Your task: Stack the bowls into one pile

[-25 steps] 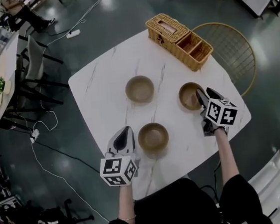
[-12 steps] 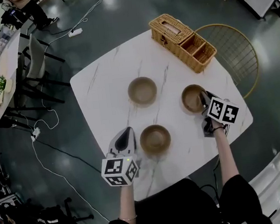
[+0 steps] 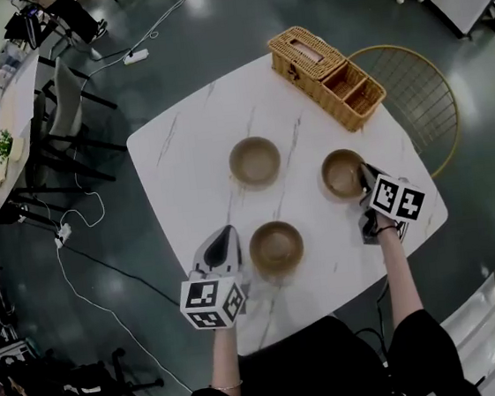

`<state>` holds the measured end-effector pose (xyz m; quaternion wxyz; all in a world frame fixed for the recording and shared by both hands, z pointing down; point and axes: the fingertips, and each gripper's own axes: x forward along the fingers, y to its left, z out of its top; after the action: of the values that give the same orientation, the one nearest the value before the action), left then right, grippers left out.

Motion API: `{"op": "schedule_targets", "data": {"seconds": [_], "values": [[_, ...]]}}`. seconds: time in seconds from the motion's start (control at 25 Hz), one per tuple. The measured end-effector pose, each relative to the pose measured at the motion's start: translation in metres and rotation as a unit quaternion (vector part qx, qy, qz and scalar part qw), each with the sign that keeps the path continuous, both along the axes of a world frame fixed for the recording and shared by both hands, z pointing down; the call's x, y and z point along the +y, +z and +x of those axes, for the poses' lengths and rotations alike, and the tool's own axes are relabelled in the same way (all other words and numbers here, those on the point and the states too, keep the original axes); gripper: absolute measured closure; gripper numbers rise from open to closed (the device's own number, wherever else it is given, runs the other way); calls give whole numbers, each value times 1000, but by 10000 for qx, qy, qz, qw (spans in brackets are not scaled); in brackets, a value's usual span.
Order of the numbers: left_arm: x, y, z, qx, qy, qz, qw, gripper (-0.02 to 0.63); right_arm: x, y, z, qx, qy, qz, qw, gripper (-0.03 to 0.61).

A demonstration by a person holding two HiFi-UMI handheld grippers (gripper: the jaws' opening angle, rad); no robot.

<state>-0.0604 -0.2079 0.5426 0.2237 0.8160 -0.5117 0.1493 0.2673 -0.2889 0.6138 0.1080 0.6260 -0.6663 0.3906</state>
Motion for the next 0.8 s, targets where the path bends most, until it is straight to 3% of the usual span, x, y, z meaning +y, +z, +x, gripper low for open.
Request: {"op": "schedule_targets", "data": {"seconds": [0.32, 0.8], "values": [[3, -4, -1, 28, -12, 74, 10000, 600, 6, -10, -3, -250, 56, 169, 9995, 552], [20, -23, -6, 141, -97, 291, 9994, 600, 26, -52, -44, -492, -503, 567, 9959, 552]]}}
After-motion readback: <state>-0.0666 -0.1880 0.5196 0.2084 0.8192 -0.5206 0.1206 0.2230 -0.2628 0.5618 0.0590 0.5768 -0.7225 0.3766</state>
